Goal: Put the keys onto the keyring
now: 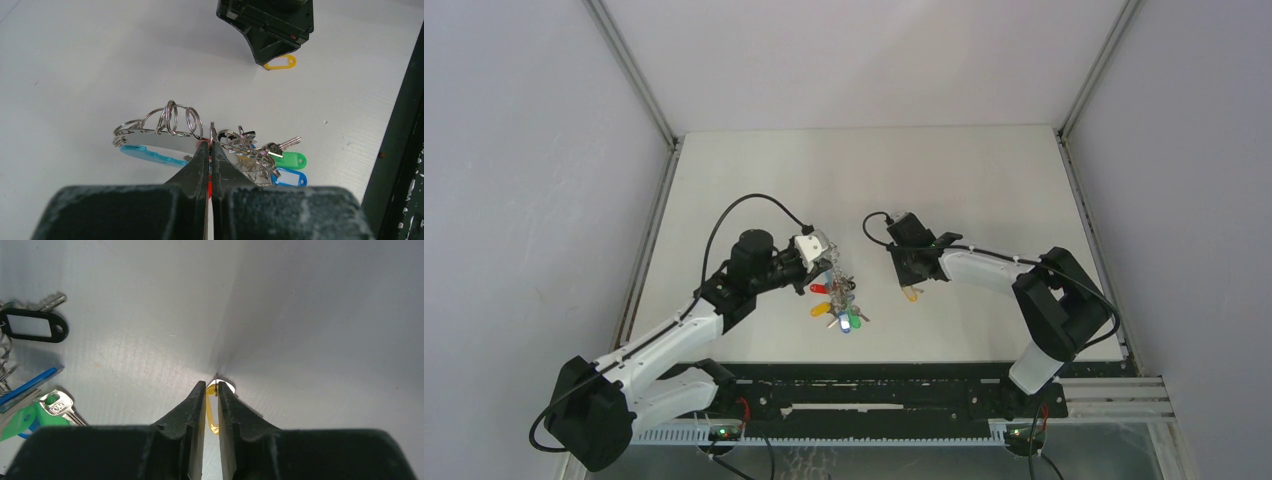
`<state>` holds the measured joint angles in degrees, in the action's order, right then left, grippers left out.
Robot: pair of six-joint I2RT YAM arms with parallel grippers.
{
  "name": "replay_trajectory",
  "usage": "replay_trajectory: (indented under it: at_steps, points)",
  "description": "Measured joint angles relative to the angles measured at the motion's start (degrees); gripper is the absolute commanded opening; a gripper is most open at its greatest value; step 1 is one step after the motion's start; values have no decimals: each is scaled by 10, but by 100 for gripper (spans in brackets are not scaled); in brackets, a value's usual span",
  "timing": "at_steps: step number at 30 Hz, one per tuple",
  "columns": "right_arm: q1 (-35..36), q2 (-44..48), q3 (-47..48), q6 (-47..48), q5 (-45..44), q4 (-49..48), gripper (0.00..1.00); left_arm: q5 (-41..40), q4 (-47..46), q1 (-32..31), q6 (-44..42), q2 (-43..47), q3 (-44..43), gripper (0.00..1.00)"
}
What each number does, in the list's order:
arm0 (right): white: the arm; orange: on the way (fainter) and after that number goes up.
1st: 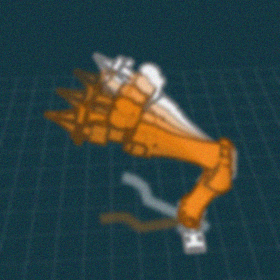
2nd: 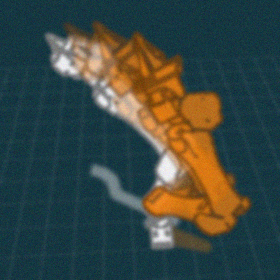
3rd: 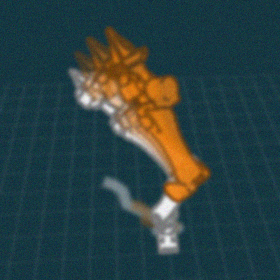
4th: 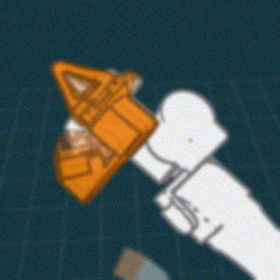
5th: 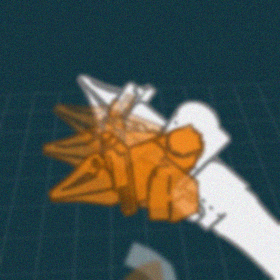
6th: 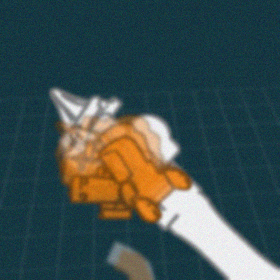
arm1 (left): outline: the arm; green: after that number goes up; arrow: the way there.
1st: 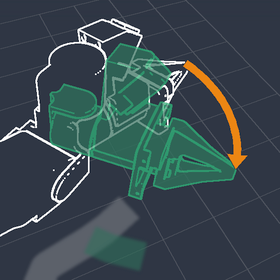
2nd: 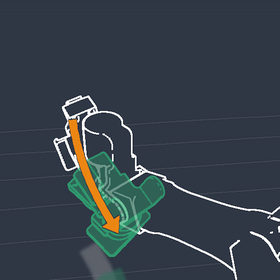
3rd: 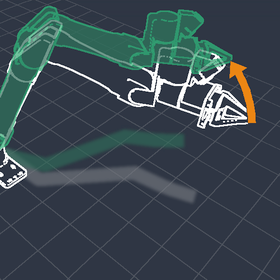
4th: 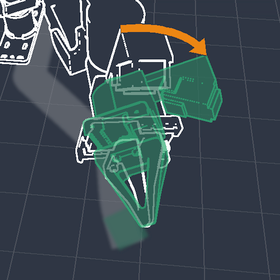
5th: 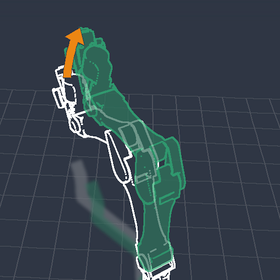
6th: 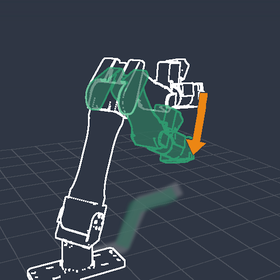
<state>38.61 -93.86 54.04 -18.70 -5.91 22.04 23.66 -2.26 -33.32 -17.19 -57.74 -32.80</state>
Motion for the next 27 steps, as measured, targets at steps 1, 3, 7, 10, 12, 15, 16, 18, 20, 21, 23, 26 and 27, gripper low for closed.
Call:
replay_trajectory:
  at_steps: [1,3,7,10,12,15,16,18,20,21,23,26,27]
  points:
    - [0,-3,0,0,0,0,14,0,0,0,0,0,0,0]
    - [0,-8,0,-1,0,0,12,0,0,0,0,0,0,0]
    - [0,-11,0,-1,0,0,3,0,0,0,0,0,0,0]
    - [0,-11,0,0,0,2,0,0,0,0,0,0,0,0]
    - [0,-11,0,0,-1,9,0,0,0,0,0,0,0,0]
    - [-3,-11,7,3,3,37,0,0,0,0,0,0,0,0]
    - [-4,-11,13,5,6,52,0,0,0,0,0,-1,0,0]
    - [-8,-14,32,11,14,83,0,0,0,0,0,-2,0,0]
    - [-12,-21,55,17,21,110,0,0,0,0,-1,-4,0,0]
    - [-14,-25,65,21,25,122,0,0,0,0,-2,-4,0,0]
    - [-18,-35,89,29,33,154,0,0,0,0,-4,-4,0,0]
    - [-20,-50,119,45,40,202,0,1,0,0,-4,-4,0,0]
    - [-21,-55,129,51,42,222,0,1,0,0,-4,-4,0,0]
